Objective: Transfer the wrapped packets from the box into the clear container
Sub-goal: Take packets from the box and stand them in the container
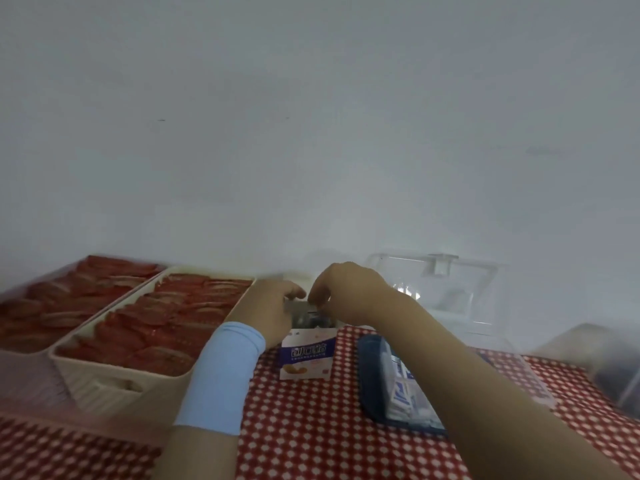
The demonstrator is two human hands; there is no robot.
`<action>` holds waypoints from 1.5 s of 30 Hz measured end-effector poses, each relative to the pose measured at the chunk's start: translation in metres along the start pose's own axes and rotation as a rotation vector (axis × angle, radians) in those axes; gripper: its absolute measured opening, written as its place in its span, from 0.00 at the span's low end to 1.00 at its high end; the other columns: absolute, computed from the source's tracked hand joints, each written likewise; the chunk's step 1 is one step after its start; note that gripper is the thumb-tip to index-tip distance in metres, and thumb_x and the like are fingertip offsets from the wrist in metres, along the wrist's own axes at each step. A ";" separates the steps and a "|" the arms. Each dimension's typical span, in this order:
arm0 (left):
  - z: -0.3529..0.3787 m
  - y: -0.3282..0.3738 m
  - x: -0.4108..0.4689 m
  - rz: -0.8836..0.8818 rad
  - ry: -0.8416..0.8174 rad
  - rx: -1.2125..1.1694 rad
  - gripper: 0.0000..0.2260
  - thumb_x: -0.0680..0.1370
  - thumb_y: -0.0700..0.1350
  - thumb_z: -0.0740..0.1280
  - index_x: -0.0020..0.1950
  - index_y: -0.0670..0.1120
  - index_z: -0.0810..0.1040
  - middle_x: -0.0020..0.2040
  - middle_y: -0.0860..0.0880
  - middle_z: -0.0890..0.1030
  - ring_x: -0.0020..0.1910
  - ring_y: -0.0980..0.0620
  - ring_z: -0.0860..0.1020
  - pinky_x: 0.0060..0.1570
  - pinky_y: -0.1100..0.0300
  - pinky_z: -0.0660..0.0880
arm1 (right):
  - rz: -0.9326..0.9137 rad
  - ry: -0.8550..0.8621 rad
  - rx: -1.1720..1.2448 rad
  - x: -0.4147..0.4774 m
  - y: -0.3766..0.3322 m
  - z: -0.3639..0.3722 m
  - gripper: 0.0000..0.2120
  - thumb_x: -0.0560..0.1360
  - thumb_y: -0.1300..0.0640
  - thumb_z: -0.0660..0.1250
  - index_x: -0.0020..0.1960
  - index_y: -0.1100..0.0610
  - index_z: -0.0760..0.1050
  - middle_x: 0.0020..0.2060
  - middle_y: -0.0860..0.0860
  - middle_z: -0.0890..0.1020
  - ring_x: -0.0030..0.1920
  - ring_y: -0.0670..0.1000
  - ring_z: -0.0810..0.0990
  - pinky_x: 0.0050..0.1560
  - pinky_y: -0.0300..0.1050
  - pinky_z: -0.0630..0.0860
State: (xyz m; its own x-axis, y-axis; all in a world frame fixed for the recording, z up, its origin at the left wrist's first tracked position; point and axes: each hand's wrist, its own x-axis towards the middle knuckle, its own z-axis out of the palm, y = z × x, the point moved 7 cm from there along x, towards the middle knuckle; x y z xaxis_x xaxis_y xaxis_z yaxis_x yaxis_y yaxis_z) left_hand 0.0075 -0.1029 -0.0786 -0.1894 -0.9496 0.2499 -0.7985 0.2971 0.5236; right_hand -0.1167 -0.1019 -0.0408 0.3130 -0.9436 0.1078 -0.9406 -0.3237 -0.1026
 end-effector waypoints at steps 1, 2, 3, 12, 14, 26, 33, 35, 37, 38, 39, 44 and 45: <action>0.001 -0.001 0.001 0.001 -0.006 -0.013 0.19 0.79 0.36 0.62 0.66 0.52 0.79 0.64 0.52 0.79 0.57 0.53 0.78 0.55 0.64 0.71 | -0.005 -0.018 -0.068 0.005 -0.004 0.005 0.11 0.76 0.55 0.71 0.57 0.45 0.84 0.51 0.45 0.84 0.48 0.48 0.81 0.49 0.43 0.79; 0.000 -0.004 0.002 0.004 -0.006 -0.024 0.19 0.79 0.35 0.62 0.65 0.51 0.79 0.63 0.51 0.79 0.55 0.54 0.78 0.53 0.65 0.71 | -0.016 -0.032 -0.144 0.010 -0.010 0.012 0.10 0.76 0.54 0.71 0.56 0.45 0.83 0.49 0.45 0.84 0.45 0.48 0.80 0.45 0.42 0.77; -0.001 -0.004 0.003 0.012 -0.003 -0.034 0.19 0.78 0.35 0.62 0.65 0.50 0.79 0.62 0.51 0.80 0.53 0.54 0.77 0.52 0.65 0.70 | -0.024 -0.036 -0.209 0.012 -0.013 0.016 0.09 0.76 0.54 0.70 0.55 0.45 0.83 0.46 0.46 0.83 0.42 0.48 0.80 0.43 0.42 0.77; -0.006 -0.009 0.003 0.030 0.032 -0.108 0.18 0.78 0.33 0.62 0.62 0.49 0.80 0.62 0.51 0.80 0.57 0.53 0.78 0.58 0.64 0.71 | 0.044 -0.059 -0.262 0.017 -0.013 0.026 0.07 0.76 0.51 0.70 0.52 0.48 0.84 0.43 0.47 0.83 0.41 0.49 0.81 0.49 0.46 0.82; -0.008 -0.010 0.003 0.022 0.060 -0.107 0.16 0.80 0.36 0.60 0.62 0.49 0.80 0.65 0.51 0.78 0.60 0.53 0.78 0.58 0.66 0.69 | 0.065 -0.034 -0.225 0.012 -0.009 0.022 0.06 0.76 0.49 0.70 0.51 0.47 0.84 0.44 0.46 0.82 0.44 0.48 0.81 0.49 0.45 0.81; -0.004 0.003 0.002 0.077 0.013 -0.256 0.09 0.78 0.53 0.69 0.58 0.57 0.80 0.50 0.60 0.81 0.48 0.66 0.77 0.46 0.71 0.71 | 0.056 0.342 0.244 -0.014 0.021 -0.003 0.06 0.79 0.51 0.68 0.51 0.42 0.81 0.43 0.38 0.81 0.40 0.38 0.75 0.39 0.35 0.69; -0.007 0.004 0.004 0.109 0.112 -0.282 0.12 0.77 0.51 0.70 0.38 0.45 0.81 0.33 0.45 0.80 0.31 0.50 0.77 0.37 0.49 0.76 | -0.008 0.447 0.793 -0.014 0.016 -0.003 0.13 0.75 0.61 0.73 0.45 0.41 0.81 0.40 0.41 0.83 0.40 0.41 0.81 0.42 0.32 0.78; -0.007 0.000 0.003 0.095 0.133 -0.339 0.15 0.74 0.56 0.70 0.39 0.45 0.82 0.35 0.44 0.82 0.35 0.44 0.80 0.40 0.44 0.79 | 0.014 0.456 0.884 -0.013 0.015 0.000 0.11 0.74 0.60 0.74 0.50 0.44 0.82 0.42 0.44 0.84 0.40 0.42 0.83 0.43 0.36 0.81; -0.008 -0.004 0.003 0.068 0.147 -0.424 0.15 0.71 0.59 0.69 0.41 0.48 0.84 0.38 0.48 0.85 0.39 0.45 0.83 0.43 0.43 0.80 | 0.047 0.451 0.967 -0.012 0.018 0.003 0.11 0.73 0.58 0.76 0.54 0.47 0.82 0.42 0.46 0.85 0.41 0.43 0.84 0.43 0.38 0.82; -0.008 -0.005 0.002 0.047 0.152 -0.479 0.11 0.72 0.56 0.71 0.42 0.50 0.85 0.39 0.50 0.86 0.40 0.47 0.84 0.45 0.44 0.81 | 0.065 0.443 0.976 -0.011 0.020 0.003 0.10 0.73 0.57 0.76 0.54 0.48 0.83 0.41 0.46 0.85 0.40 0.44 0.84 0.42 0.38 0.81; -0.009 -0.006 0.002 0.029 0.162 -0.537 0.04 0.73 0.50 0.73 0.43 0.51 0.85 0.40 0.51 0.86 0.42 0.50 0.85 0.46 0.47 0.82 | 0.077 0.427 0.970 -0.011 0.021 0.004 0.08 0.73 0.57 0.76 0.51 0.49 0.83 0.40 0.47 0.86 0.39 0.44 0.84 0.40 0.38 0.81; -0.012 -0.009 0.003 -0.047 0.217 -0.776 0.05 0.74 0.39 0.74 0.49 0.45 0.83 0.41 0.49 0.87 0.40 0.51 0.85 0.40 0.58 0.81 | 0.137 0.376 1.071 -0.009 0.023 0.011 0.05 0.75 0.58 0.75 0.49 0.51 0.84 0.37 0.49 0.87 0.35 0.45 0.86 0.34 0.36 0.78; -0.012 -0.009 0.003 -0.058 0.228 -0.834 0.05 0.75 0.39 0.74 0.49 0.45 0.83 0.42 0.49 0.87 0.41 0.51 0.86 0.42 0.57 0.82 | 0.152 0.368 1.102 -0.009 0.024 0.012 0.06 0.74 0.57 0.75 0.51 0.53 0.84 0.37 0.50 0.87 0.35 0.47 0.86 0.34 0.38 0.80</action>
State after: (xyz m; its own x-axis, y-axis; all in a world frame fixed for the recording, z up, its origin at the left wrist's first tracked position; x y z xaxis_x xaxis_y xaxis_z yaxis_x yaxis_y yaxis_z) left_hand 0.0208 -0.1072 -0.0731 0.0292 -0.9487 0.3148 -0.1066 0.3102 0.9447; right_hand -0.1402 -0.1016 -0.0563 -0.0197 -0.9594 0.2815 -0.2858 -0.2644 -0.9211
